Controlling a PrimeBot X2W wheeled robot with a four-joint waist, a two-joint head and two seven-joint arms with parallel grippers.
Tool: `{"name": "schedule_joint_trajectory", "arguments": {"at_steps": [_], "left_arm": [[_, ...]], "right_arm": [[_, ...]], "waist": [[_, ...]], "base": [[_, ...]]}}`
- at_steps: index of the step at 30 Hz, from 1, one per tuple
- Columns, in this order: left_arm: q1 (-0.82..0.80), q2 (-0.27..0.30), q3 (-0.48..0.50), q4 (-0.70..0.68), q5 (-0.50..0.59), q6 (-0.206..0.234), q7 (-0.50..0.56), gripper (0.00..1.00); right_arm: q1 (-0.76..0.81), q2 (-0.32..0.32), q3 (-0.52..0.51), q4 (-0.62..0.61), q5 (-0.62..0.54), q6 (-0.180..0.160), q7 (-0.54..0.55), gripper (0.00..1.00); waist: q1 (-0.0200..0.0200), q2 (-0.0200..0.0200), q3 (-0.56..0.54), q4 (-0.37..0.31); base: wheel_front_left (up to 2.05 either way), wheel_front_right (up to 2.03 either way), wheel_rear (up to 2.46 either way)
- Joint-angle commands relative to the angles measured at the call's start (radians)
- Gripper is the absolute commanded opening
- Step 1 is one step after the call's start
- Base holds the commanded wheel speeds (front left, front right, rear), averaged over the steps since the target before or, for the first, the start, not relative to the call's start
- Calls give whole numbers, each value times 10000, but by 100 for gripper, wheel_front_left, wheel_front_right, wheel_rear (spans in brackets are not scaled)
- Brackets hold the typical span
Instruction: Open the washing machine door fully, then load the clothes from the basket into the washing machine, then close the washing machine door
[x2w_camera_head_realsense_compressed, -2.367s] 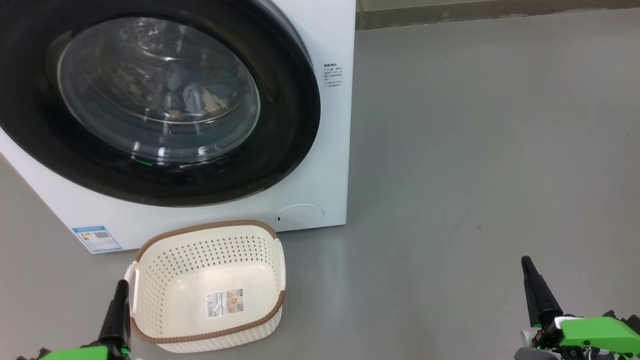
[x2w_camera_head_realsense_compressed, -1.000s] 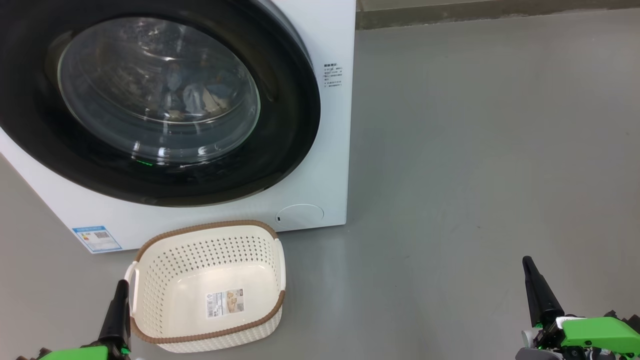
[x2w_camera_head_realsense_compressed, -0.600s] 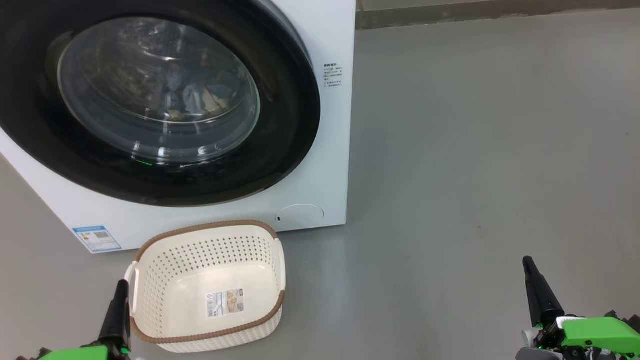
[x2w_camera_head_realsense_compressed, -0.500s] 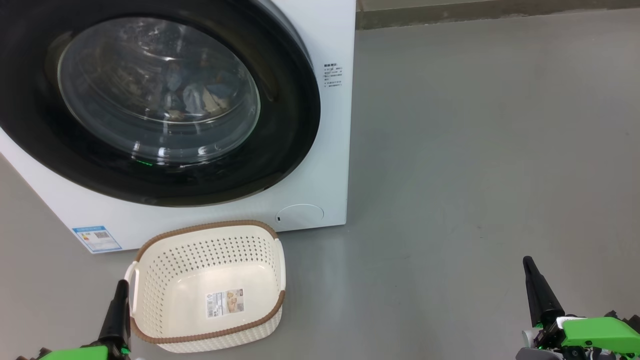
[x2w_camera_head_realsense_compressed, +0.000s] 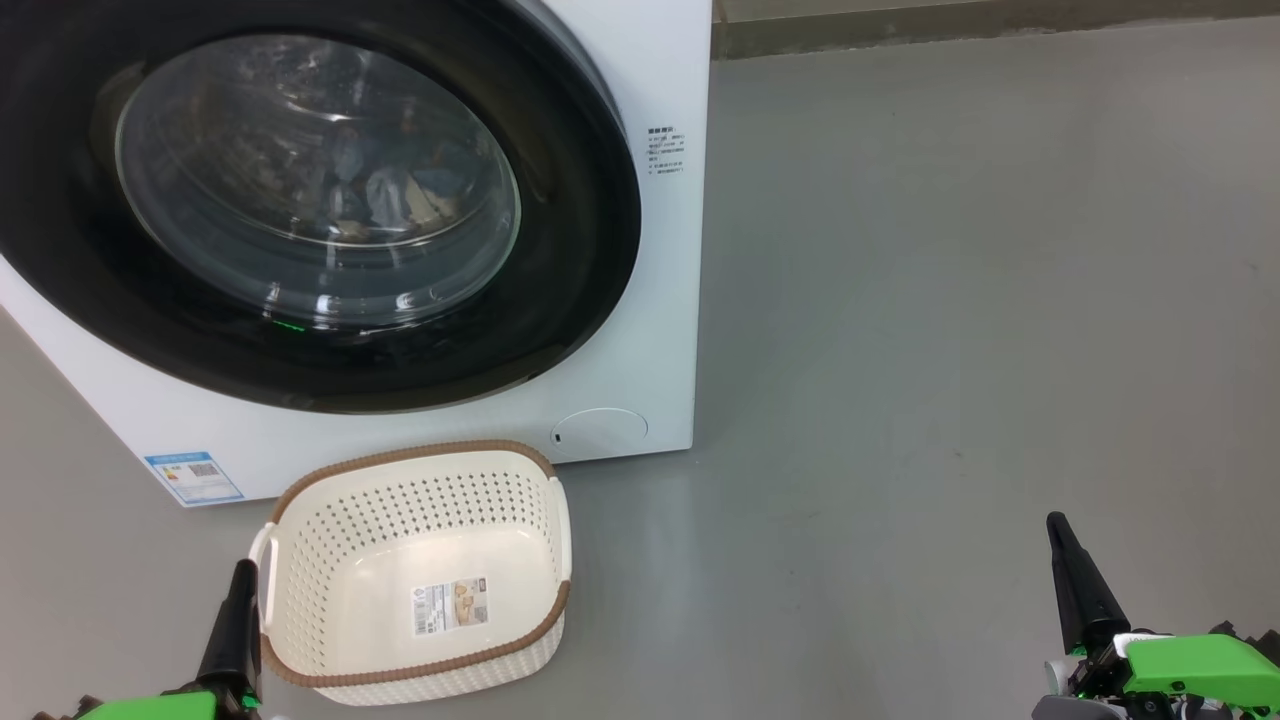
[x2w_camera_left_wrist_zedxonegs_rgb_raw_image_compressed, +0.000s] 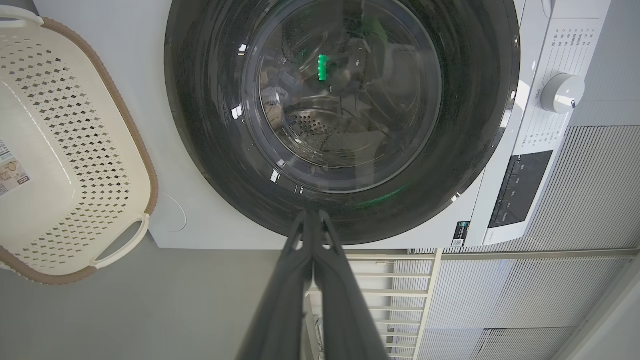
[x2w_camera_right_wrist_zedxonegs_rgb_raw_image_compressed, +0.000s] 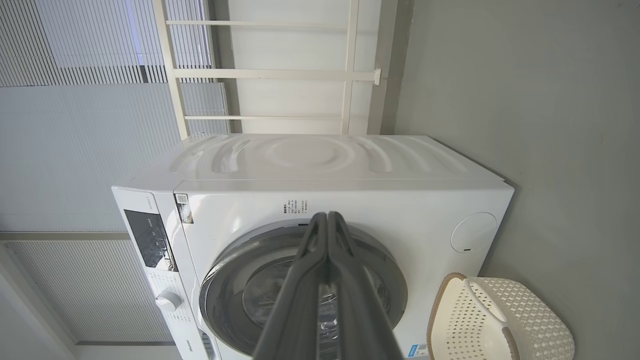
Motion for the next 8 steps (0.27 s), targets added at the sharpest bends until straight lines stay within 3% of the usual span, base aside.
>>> {"name": "schedule_joint_trajectory", "arguments": {"at_steps": [1,8], "left_arm": [[-395,198,305,-197,-38,-31,75,0],[-395,198,305,-197,-38,-31,75,0]], "right_arm": [[-399,-54,228,-255,-25,-9,70,0],[-400,-52,224,-254,-28,-9,73,0]], "waist": [[-1,-1,0,0],[-1,-1,0,0]], "base": [[0,0,0],[0,0,0]]}}
